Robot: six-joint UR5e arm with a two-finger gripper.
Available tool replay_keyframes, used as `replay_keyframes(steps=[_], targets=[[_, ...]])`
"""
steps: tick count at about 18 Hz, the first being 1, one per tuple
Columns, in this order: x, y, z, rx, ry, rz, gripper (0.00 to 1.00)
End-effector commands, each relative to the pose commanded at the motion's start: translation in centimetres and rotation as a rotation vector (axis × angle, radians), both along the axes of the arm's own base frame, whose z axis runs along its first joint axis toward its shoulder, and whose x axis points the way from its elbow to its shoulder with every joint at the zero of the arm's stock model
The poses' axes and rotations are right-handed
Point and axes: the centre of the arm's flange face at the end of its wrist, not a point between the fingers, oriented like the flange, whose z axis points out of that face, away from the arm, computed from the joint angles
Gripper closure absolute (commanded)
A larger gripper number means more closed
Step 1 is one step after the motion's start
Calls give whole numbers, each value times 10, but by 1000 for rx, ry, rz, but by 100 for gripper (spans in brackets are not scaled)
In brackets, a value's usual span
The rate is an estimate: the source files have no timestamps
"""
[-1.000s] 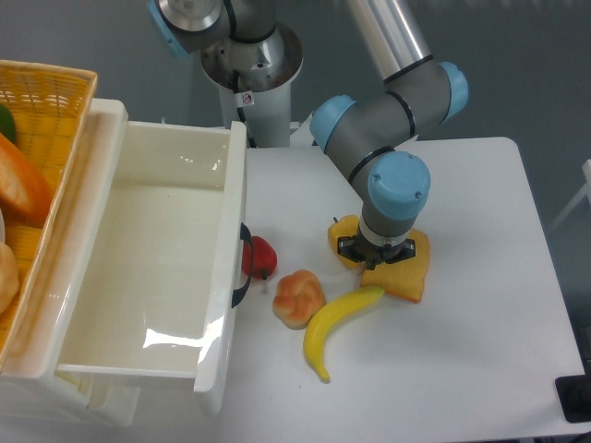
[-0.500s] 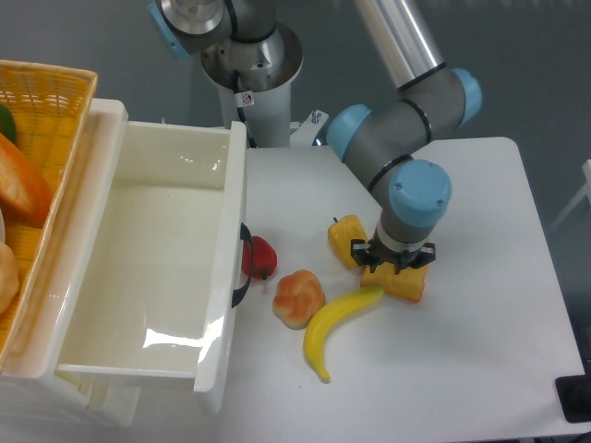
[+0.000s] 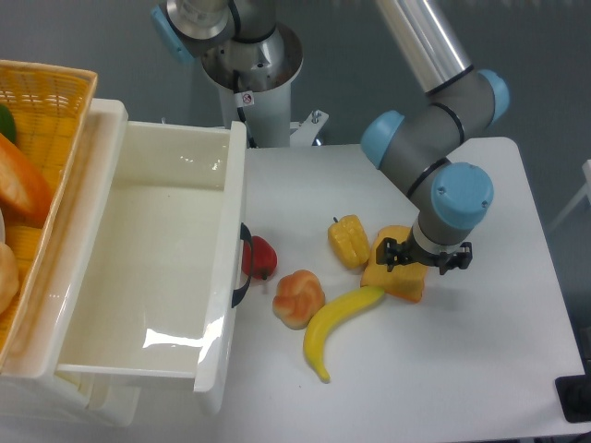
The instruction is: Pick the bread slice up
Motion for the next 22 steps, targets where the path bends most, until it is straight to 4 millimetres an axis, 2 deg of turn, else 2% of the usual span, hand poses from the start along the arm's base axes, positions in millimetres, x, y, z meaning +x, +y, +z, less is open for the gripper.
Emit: replay_keyframes(steps=[3,9,11,14,18,22], targets=[[-4,-9,-7,-2,-12,22,0],[-5,-9,-19,-7,-28,7,2],[-5,-9,-19,-1,-35,-48,5],[-4,-11,-21,-1,-42,-80,20],[-4,-11,-16,1,-38,-85,46],[-3,-11,-17,0,-39,-85,62]])
